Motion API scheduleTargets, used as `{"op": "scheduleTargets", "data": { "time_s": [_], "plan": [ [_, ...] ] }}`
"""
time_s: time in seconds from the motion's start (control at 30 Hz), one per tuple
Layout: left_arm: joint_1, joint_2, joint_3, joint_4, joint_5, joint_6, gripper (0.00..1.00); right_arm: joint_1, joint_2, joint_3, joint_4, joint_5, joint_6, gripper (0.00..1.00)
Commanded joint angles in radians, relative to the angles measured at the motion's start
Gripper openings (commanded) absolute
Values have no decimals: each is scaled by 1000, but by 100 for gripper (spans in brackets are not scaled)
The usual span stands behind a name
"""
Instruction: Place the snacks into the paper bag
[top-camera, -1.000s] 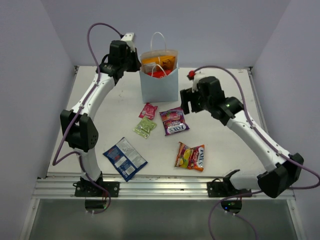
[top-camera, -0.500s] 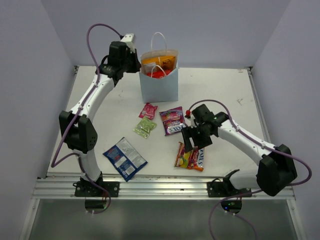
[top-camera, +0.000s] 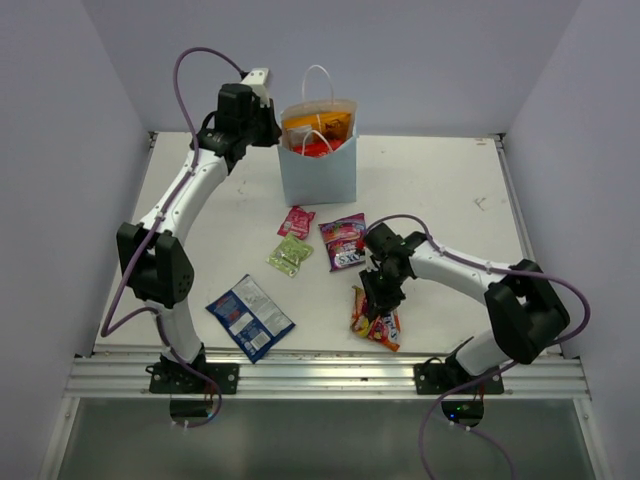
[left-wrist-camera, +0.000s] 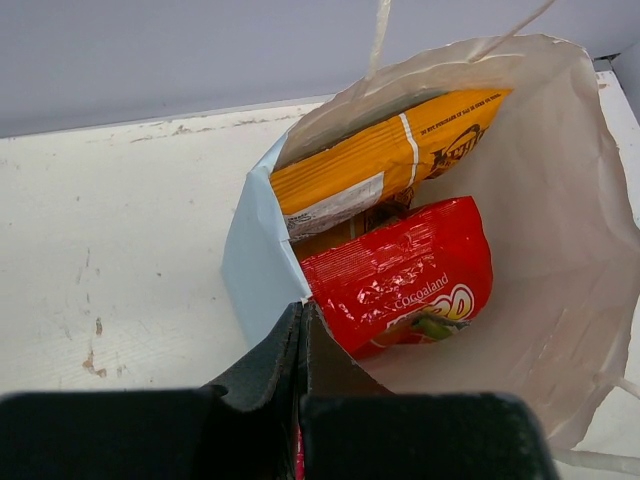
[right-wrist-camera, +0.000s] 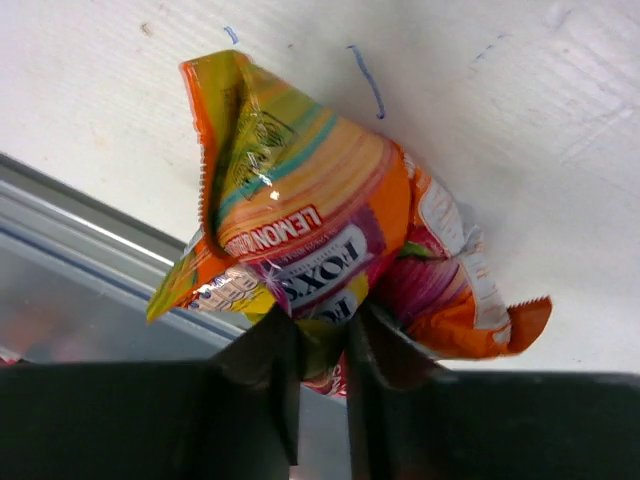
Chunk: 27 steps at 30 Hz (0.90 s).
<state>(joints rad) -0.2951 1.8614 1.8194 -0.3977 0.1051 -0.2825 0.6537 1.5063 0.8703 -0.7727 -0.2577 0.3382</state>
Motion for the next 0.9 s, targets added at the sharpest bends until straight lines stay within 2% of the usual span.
{"op": "scheduleTargets", "data": {
  "time_s": [0.0, 0.03, 0.13, 0.23, 0.33, 0.37, 0.4, 0.43, 0.47, 0.53, 0.67, 0.7, 0.8, 0.87],
  "plan": [
    [-4, -36, -8, 7, 5, 26, 0, 6, 70, -24, 93, 77, 9, 13],
    [-4, -34, -8, 8, 5, 26, 0, 6, 72, -22, 93, 89, 10, 0],
    [-4, -28, 3, 7, 7, 29, 0, 6, 42, 18, 40, 121, 2, 0],
    [-4, -22, 14, 7, 16, 29, 0, 6, -15, 171, -112, 216, -21, 0],
    [-6, -21, 24, 7, 27, 28, 0, 6, -29, 460, -270, 380, -47, 0],
    [-4, -22, 24, 8, 31, 26, 0, 4, -17, 642, -301, 487, -57, 0],
    [-4, -22, 24, 10, 33, 26, 0, 1, 3, 738, -344, 530, -83, 0],
    [-4, -24, 21, 8, 36, 26, 0, -2, 50, 918, -353, 578, -97, 0],
    [-4, -27, 20, 10, 39, 26, 0, -5, 83, 1002, -355, 609, -113, 0],
    [-4, -30, 12, 14, 48, 26, 0, -19, 132, 1189, -300, 669, -154, 0],
    [-6, -27, 9, 13, 57, 22, 0, -32, 280, 1377, -91, 730, -221, 0],
    [-4, -25, 9, 13, 59, 22, 0, -35, 305, 1395, 14, 724, -228, 0],
    [-6, -24, 12, 14, 65, 16, 0, -46, 411, 1501, 162, 634, -234, 0],
    [-4, -21, 14, 13, 71, 9, 0, -49, 486, 1571, 193, 585, -217, 0]
  ]
}}
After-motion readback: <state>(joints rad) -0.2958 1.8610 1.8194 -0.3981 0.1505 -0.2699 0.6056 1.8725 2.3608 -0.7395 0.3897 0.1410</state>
